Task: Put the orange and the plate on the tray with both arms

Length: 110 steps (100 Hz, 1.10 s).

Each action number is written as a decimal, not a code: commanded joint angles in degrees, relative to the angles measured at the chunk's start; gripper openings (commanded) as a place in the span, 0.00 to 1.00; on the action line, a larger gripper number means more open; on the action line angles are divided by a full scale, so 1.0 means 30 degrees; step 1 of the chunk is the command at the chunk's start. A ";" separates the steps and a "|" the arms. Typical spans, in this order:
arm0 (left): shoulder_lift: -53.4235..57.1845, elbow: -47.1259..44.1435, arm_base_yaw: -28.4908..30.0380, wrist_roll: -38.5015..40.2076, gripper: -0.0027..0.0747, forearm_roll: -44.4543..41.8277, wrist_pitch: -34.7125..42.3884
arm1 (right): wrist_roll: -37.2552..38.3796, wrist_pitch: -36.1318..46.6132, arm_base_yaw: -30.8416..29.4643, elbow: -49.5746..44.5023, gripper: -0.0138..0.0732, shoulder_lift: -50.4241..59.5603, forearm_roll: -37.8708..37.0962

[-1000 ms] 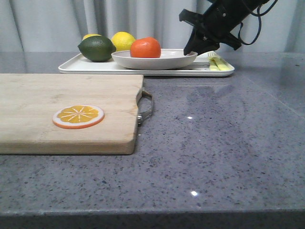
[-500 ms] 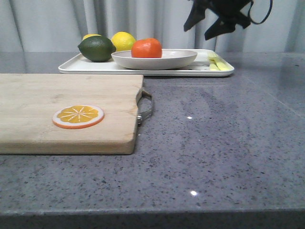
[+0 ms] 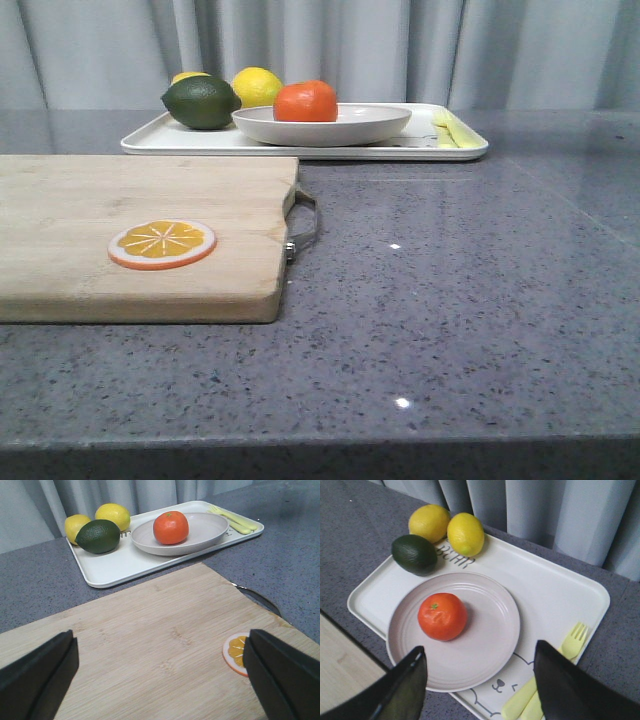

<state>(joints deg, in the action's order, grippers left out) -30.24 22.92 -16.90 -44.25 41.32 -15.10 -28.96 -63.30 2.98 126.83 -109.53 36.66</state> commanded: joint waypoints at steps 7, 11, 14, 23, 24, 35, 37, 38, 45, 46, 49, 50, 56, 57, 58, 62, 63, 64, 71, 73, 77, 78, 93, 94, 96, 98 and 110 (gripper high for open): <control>0.0005 0.0513 0.0086 0.0128 0.86 0.0431 0.1140 | -0.0727 -0.0196 -0.0074 0.0395 0.69 0.2784 0.0662; 0.0005 0.0513 0.0086 0.0128 0.86 0.0431 0.1140 | -0.0835 -0.0232 -0.0074 0.0161 0.69 0.3295 0.0618; 0.0005 0.0513 0.0086 0.0128 0.86 0.0431 0.1140 | -0.1021 -0.0232 -0.0074 -0.0182 0.69 0.3673 0.0567; 0.0005 0.0513 0.0086 0.0128 0.86 0.0431 0.1140 | -0.1402 -0.0189 -0.0074 -0.1377 0.69 0.4934 0.0491; 0.0005 0.0513 0.0086 0.0128 0.86 0.0431 0.1140 | -0.1404 -0.0158 -0.0074 -0.1622 0.69 0.5140 0.0491; 0.0005 0.0513 0.0086 0.0128 0.86 0.0431 0.1140 | -0.1831 0.0320 -0.0074 -0.4255 0.69 0.6856 0.0491; 0.0005 0.0513 0.0086 0.0128 0.86 0.0431 0.1140 | -0.1991 0.0459 -0.0074 -0.4660 0.69 0.7240 0.0491; 0.0005 0.0513 0.0086 0.0128 0.86 0.0431 0.1140 | -0.2050 0.0617 -0.0074 -0.5084 0.69 0.7504 0.0491; 0.0005 0.0513 0.0086 0.0128 0.86 0.0431 0.1140 | -0.2620 0.1747 -0.0074 -0.7482 0.69 0.8974 0.0491; 0.0005 0.0513 0.0086 0.0128 0.86 0.0431 0.1140 | -0.2671 0.1888 -0.0074 -0.7746 0.69 0.9128 0.0491; 0.0005 0.0513 0.0086 0.0128 0.86 0.0431 0.1140 | -0.2966 0.2688 -0.0074 -0.9099 0.69 0.9777 0.0491; 0.0005 0.0513 0.0086 0.0128 0.86 0.0431 0.1140 | -0.3041 0.2849 -0.0074 -0.9379 0.69 1.0123 0.0491; 0.0005 0.0513 0.0086 0.0128 0.86 0.0478 0.1140 | -0.3515 0.4611 -0.0074 -1.2036 0.69 1.1552 0.0491; 0.0005 0.0513 0.0086 0.0128 0.86 0.0478 0.1140 | -0.3559 0.4823 -0.0074 -1.2342 0.69 1.1933 0.0491; 0.0005 0.0513 0.0086 0.0128 0.86 0.0478 0.1140 | -0.3637 0.5035 -0.0074 -1.2651 0.69 1.2123 0.0491; 0.0005 0.0513 0.0086 0.0128 0.86 0.0506 0.1140 | -0.3868 0.6320 -0.0074 -1.4534 0.69 1.3244 0.0508; 0.0005 0.0513 0.0086 0.0128 0.86 0.0517 0.1140 | -0.3940 0.6752 -0.0074 -1.5162 0.69 1.3629 0.0508; 0.0005 0.0513 0.0086 0.0128 0.86 0.0517 0.1140 | -0.3982 0.6966 -0.0074 -1.5475 0.69 1.3821 0.0508; 0.0005 0.0513 0.0086 0.0128 0.86 0.0598 0.1263 | -0.4058 0.9176 -0.0074 -1.8865 0.69 1.5679 0.0508; 0.0005 0.0513 0.0086 0.0128 0.86 0.0623 0.1263 | -0.4058 0.9538 -0.0074 -1.9468 0.69 1.6215 0.0508; 0.0005 0.0549 0.0086 0.0128 0.86 0.0678 0.1393 | -0.4095 1.0601 -0.0074 -2.1192 0.69 1.7132 0.0508; 0.0005 0.0549 0.0086 0.0128 0.86 0.0699 0.1419 | -0.4119 1.0774 -0.0074 -2.1474 0.69 1.7482 0.0508; 0.0005 0.0578 0.0086 0.0128 0.86 0.0843 0.1906 | -0.4607 1.3807 -0.0074 -2.6597 0.69 2.0981 0.0508; 0.0005 0.0578 0.0086 0.0128 0.86 0.0843 0.1950 | -0.4610 1.4035 -0.0074 -2.7001 0.69 2.1265 0.0508; 0.0005 0.0578 0.0086 0.0128 0.86 0.0875 0.2019 | -0.4654 1.4361 -0.0074 -2.7566 0.69 2.1559 0.0508; 0.0005 0.0578 0.0086 0.0128 0.86 0.0881 0.2100 | -0.4670 1.4619 -0.0074 -2.8081 0.69 2.2037 0.0508; 0.0005 0.0578 0.0086 0.0128 0.86 0.1425 0.2524 | -0.4692 1.5806 -0.0074 -3.0513 0.69 2.4400 0.0508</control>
<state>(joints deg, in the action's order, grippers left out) -30.24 22.92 -16.90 -44.25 43.33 -12.13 -42.01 -22.89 2.98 38.01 -40.69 36.66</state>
